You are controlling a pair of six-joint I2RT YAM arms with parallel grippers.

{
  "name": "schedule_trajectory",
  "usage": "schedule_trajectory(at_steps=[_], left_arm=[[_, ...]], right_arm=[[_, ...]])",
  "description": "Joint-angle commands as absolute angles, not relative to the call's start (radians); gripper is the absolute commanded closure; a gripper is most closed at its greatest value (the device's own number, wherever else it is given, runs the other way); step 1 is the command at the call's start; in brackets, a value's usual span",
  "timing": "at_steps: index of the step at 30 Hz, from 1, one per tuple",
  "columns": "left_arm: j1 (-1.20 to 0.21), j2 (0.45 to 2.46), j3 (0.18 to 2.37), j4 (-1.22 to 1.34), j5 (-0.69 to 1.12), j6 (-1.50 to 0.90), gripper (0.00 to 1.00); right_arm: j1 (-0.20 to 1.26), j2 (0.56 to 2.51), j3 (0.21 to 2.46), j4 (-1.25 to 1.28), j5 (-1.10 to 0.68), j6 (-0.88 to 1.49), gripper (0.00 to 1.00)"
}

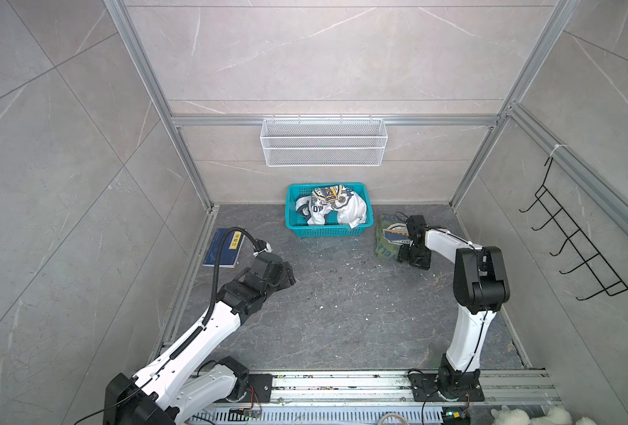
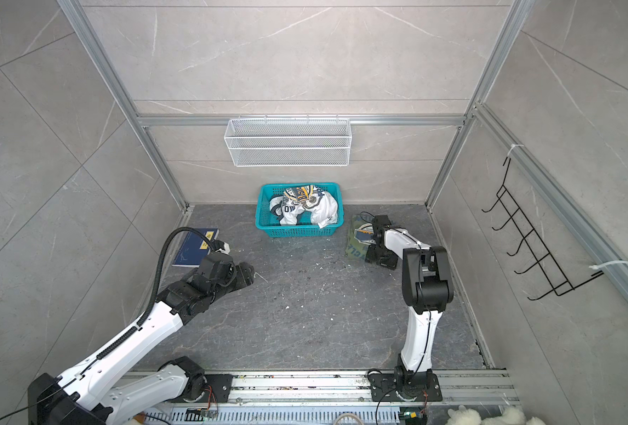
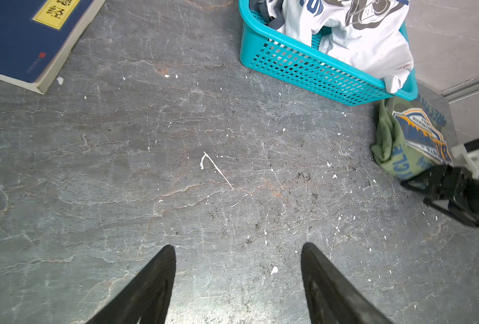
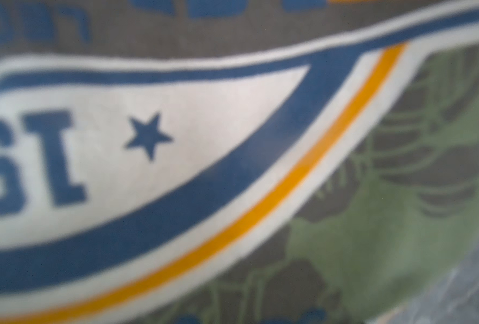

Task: Fold and stack tank tops
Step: Move the tank top to the top-right of the table.

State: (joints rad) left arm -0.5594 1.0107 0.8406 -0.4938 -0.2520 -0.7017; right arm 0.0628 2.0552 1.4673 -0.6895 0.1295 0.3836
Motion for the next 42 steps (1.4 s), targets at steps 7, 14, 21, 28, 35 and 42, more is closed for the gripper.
schedule_trajectory(at_steps=[7, 14, 21, 28, 35, 42], left_arm=[[-0.516, 0.99, 0.833, -0.518, -0.245, -0.651, 0.26], [-0.492, 1.0, 0.841, -0.517, -0.24, -0.638, 0.26], [-0.478, 1.055, 0.883, -0.515, -0.193, -0.614, 0.26], [-0.468, 1.248, 1.031, -0.505, -0.13, -0.585, 0.26], [-0.466, 1.568, 1.319, -0.386, -0.045, -0.532, 0.25], [-0.441, 1.892, 1.652, -0.319, -0.077, -0.509, 0.21]], right_arm=[[0.057, 2.231, 1.797, -0.806, 0.251, 0.217, 0.27], [0.006, 2.271, 1.885, -0.893, 0.393, 0.233, 0.25], [-0.034, 2.204, 1.829, -0.857, 0.332, 0.27, 0.25], [-0.021, 1.974, 1.557, -0.718, 0.103, 0.333, 0.24], [0.004, 1.618, 1.17, -0.528, -0.143, 0.433, 0.23], [0.066, 1.337, 1.001, -0.528, -0.207, 0.468, 0.22]])
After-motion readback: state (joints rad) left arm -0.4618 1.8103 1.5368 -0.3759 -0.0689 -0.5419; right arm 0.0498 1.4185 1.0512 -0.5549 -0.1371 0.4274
